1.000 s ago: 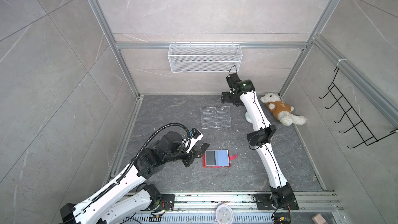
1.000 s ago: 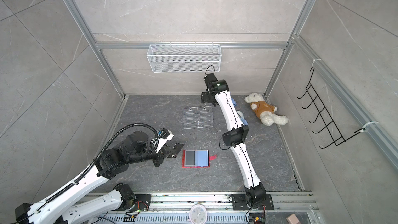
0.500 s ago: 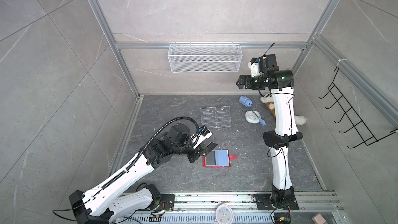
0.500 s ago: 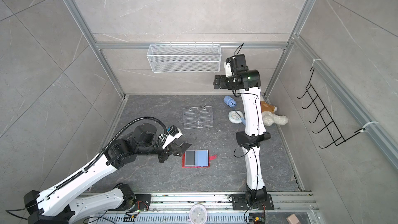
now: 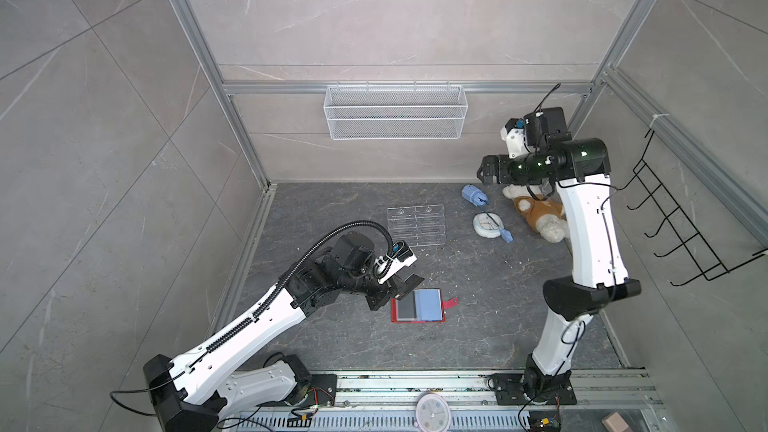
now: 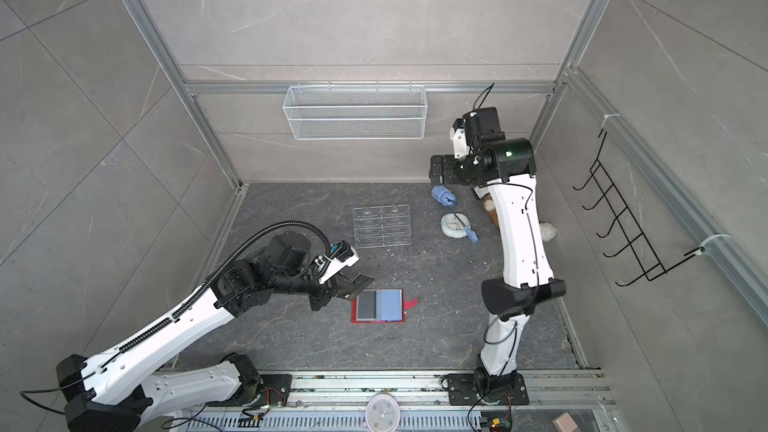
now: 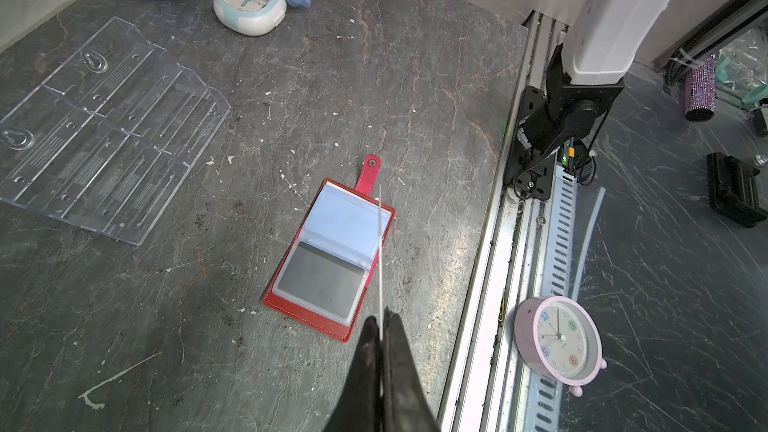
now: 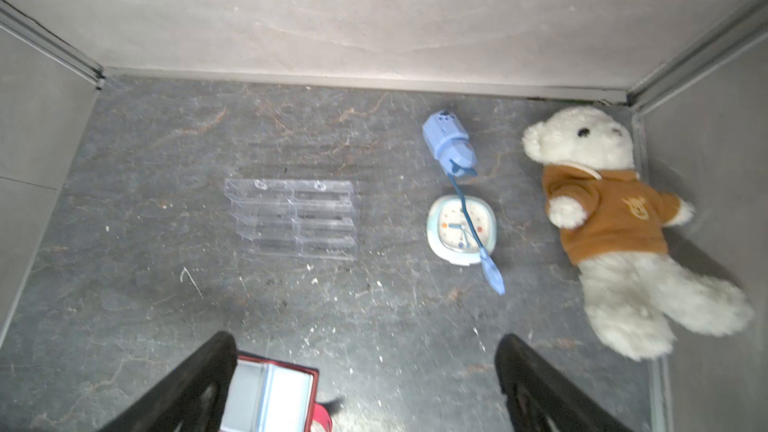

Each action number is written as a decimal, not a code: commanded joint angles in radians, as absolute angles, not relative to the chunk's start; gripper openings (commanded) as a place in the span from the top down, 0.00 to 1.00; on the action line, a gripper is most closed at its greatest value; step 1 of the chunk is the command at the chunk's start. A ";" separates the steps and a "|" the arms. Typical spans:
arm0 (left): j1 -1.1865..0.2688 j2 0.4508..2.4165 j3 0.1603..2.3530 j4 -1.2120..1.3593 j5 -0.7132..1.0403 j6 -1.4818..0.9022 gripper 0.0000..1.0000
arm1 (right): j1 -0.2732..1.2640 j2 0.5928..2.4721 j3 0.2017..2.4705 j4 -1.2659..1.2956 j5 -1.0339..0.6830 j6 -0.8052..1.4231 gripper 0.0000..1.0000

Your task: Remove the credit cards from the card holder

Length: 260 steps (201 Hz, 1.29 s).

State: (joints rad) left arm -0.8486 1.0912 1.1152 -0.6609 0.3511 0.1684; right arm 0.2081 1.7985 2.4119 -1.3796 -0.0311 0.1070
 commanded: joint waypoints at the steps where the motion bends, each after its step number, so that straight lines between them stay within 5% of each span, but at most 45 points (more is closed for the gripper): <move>1: -0.852 1.101 1.138 -0.614 0.391 0.203 1.00 | 0.203 1.589 2.141 -1.205 0.009 0.076 0.00; 33: -0.854 1.145 1.170 -0.625 0.426 0.223 1.00 | 0.201 1.369 1.781 -1.037 -0.135 0.014 0.00; 67: -0.855 1.186 1.193 -0.642 0.471 0.259 1.00 | 0.200 1.163 1.410 -0.852 -0.547 -0.141 0.02; 117: -0.910 1.280 1.274 -0.746 0.479 0.359 0.99 | 0.199 0.915 0.951 -0.537 -0.927 -0.373 0.08; 169: -0.987 1.370 1.364 -0.861 0.378 0.447 0.99 | 0.228 0.912 0.918 -0.583 -1.075 -0.503 0.19; 260: -1.025 1.426 1.424 -0.882 0.355 0.481 0.99 | 0.349 0.904 0.848 -0.587 -1.061 -0.512 0.28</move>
State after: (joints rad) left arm -1.0176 1.4105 1.3796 -0.8570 0.3676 0.4435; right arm 0.3229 0.9085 0.8700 -0.5930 -1.0481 -0.4946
